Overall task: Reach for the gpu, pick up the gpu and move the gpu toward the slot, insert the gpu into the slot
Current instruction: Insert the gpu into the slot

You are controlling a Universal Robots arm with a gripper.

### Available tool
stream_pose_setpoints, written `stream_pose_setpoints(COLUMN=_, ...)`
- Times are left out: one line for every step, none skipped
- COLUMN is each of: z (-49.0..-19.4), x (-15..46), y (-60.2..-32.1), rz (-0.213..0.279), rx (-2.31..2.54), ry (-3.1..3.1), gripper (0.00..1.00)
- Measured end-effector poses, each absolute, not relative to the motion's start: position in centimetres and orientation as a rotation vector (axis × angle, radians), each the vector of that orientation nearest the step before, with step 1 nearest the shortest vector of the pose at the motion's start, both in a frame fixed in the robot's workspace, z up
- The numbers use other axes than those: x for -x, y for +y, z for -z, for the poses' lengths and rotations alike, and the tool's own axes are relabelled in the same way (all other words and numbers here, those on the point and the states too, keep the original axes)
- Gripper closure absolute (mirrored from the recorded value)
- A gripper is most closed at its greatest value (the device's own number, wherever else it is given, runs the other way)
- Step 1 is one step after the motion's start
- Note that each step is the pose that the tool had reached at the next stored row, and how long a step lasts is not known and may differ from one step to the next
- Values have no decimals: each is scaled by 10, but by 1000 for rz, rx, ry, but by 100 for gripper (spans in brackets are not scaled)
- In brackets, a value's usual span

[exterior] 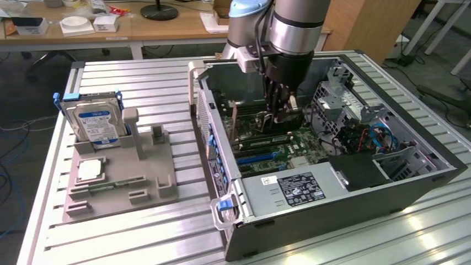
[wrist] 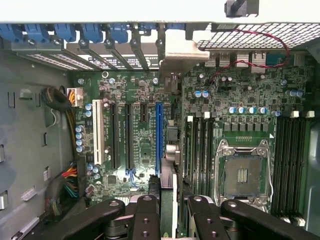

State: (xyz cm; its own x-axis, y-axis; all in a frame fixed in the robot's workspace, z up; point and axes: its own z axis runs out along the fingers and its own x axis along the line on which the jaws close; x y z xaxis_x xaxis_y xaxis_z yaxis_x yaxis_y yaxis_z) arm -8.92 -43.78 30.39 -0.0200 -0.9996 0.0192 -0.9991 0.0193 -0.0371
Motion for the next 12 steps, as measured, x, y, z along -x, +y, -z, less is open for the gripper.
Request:
stream_pose_setpoints(z=-303, x=89, y=-438, rz=62, rx=2190, ry=2234, gripper=74)
stream_pose_setpoints(z=-303, x=89, y=-439, rz=62, rx=2190, ry=2234, gripper=74)
stream_pose_setpoints(z=-303, x=89, y=-439, rz=63, rx=2190, ry=2234, gripper=74)
stream_pose_setpoints(z=-302, x=89, y=-440, rz=62, rx=2191, ry=2234, gripper=74)
stream_pose_setpoints(z=-302, x=90, y=-440, rz=62, rx=2190, ry=2234, gripper=74)
stream_pose_setpoints(z=-301, x=90, y=-440, rz=62, rx=2190, ry=2234, gripper=74)
stream_pose_setpoints(z=-301, x=91, y=-440, rz=62, rx=2190, ry=2234, gripper=74)
stream_pose_setpoints(z=-300, x=92, y=-440, rz=62, rx=2191, ry=2234, gripper=74)
stream_pose_setpoints(z=-300, x=93, y=-440, rz=63, rx=2191, ry=2234, gripper=74)
stream_pose_setpoints(z=-299, x=93, y=-440, rz=63, rx=2191, ry=2234, gripper=74)
stream_pose_setpoints(z=-299, x=93, y=-440, rz=62, rx=2191, ry=2234, gripper=74)
stream_pose_setpoints(z=-298, x=93, y=-441, rz=63, rx=2191, ry=2234, gripper=74)
